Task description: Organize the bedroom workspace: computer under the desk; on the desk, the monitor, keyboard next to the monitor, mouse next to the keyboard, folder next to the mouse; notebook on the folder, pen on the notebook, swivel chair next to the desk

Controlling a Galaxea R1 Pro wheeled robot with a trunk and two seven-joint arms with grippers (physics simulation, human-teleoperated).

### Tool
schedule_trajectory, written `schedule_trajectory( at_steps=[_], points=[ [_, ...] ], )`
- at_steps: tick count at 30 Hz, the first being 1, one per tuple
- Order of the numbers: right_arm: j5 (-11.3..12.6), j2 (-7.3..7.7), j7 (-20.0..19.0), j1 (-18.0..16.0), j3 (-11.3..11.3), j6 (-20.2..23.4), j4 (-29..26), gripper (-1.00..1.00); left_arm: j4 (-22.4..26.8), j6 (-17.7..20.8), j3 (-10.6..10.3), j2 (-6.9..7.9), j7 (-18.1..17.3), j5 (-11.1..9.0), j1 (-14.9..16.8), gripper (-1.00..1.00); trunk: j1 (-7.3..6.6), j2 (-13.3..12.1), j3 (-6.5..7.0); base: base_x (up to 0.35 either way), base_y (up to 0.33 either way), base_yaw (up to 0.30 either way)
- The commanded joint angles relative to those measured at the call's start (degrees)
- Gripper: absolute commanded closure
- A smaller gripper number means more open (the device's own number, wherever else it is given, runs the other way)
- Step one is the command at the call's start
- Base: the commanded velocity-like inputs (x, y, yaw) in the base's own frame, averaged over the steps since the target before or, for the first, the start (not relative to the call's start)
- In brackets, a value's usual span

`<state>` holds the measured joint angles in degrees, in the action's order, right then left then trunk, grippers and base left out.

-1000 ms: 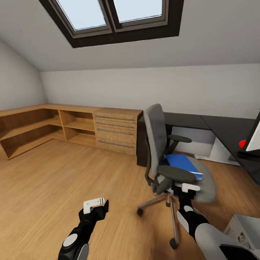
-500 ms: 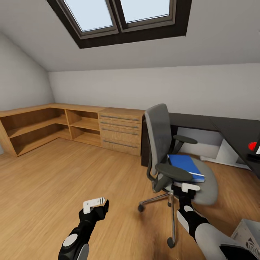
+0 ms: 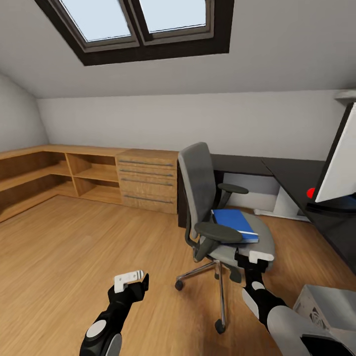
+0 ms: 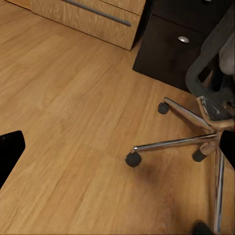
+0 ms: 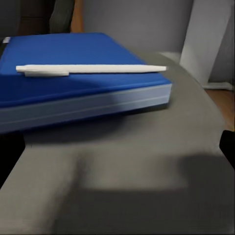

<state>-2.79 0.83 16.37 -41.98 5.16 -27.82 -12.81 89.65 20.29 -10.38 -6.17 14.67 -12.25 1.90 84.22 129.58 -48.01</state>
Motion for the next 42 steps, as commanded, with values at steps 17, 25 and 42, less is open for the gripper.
schedule_trajectory(
  at_steps=[17,25,42],
  points=[
    [-0.2,0.02,-0.6,-0.1,0.4,-0.2,0.2,-1.00,0.6,0.3,0.0,0.02,0.4,-0.7,0.0,-1.00,-0.01,0.0,0.21,0.000,0.000,-0.235],
    [0.1,0.16,-5.1,-0.1,0.5,0.0,0.2,-1.00,0.6,0.3,0.0,0.02,0.4,-0.7,0.0,-1.00,-0.01,0.0,0.21,0.000,0.000,-0.014],
    [0.1,0.34,-5.4,-0.1,0.7,0.2,0.0,-1.00,0.4,0.3,0.0,0.02,0.5,-0.7,0.0,-1.00,-0.01,0.0,0.21,0.098,0.000,0.000]
  ],
)
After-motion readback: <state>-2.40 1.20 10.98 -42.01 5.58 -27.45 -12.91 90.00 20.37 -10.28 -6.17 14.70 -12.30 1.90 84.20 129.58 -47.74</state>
